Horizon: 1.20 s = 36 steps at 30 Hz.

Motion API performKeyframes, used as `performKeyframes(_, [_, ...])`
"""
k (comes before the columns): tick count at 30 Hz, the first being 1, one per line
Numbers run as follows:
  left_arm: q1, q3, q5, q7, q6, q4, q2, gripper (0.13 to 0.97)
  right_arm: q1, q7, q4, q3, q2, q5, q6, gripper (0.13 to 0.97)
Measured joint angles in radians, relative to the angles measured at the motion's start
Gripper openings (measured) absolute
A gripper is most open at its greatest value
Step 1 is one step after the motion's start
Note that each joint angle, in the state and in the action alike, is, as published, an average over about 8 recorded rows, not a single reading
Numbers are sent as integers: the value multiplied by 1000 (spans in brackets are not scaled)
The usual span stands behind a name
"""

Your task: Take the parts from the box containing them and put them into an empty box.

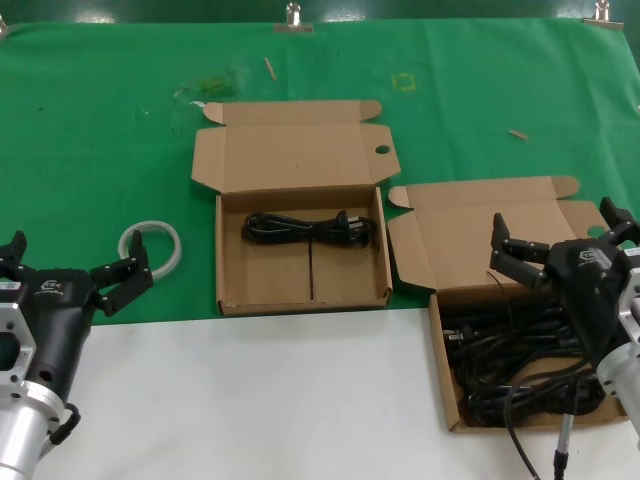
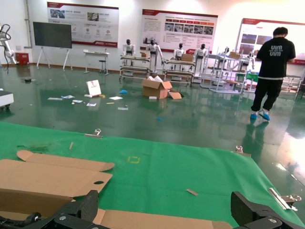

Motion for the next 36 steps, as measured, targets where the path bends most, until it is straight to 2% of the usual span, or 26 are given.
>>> performKeyframes(36, [0,0,0,0,0,0,0,966,0,0,0,0,0,0,0,966])
